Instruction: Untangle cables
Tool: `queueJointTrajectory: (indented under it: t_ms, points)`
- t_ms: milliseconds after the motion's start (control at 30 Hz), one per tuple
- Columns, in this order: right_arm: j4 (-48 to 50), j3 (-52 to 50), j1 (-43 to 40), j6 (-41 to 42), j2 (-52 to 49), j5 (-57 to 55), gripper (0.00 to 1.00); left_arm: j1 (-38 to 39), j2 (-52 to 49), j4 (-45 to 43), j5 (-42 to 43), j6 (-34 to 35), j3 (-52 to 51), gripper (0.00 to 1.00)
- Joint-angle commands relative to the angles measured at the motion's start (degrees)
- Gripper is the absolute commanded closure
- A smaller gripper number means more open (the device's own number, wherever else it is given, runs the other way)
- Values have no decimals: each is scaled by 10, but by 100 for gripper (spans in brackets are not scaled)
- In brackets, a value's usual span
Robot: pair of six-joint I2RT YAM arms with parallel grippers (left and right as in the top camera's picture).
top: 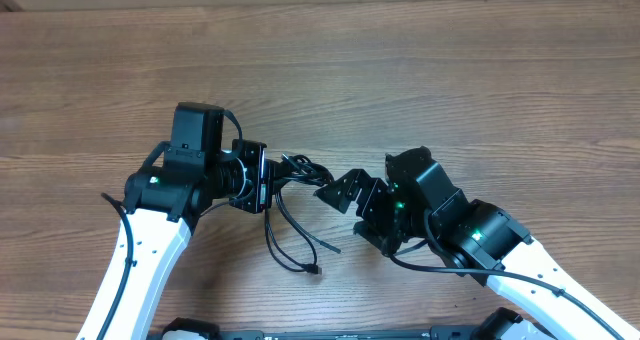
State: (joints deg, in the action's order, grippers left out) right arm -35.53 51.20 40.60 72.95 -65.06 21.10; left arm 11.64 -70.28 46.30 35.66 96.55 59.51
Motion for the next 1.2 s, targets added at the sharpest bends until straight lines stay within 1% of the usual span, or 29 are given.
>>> queueJointTrajectory:
  t_ms: [0, 233, 333, 500, 600, 700, 800, 1000, 1167]
  points:
    - [4, -2, 3, 12, 3, -16, 0, 4, 13, -2, 0, 7, 19, 96]
    - [10, -2, 3, 42, -2, -43, 1, 4, 13, -2, 16, -1, 19, 96]
    - [10, -2, 3, 48, -10, -20, 5, 4, 13, -2, 18, 0, 19, 96]
    - [10, -2, 28, 51, -28, -3, 7, 4, 13, -2, 18, 20, 19, 96]
    - [12, -2, 45, 53, -32, -13, 6, 4, 13, -3, 19, 23, 19, 96]
    - [13, -2, 49, 53, -32, -47, 6, 5, 13, -2, 20, 22, 19, 96]
    - [28, -2, 45, 55, -32, -76, 6, 8, 13, -3, 30, 10, 19, 96]
    - [71, -2, 44, 83, -32, -105, 6, 9, 13, -2, 52, -36, 19, 96]
    - [71, -2, 44, 115, -32, -165, 6, 14, 13, -2, 81, -68, 19, 96]
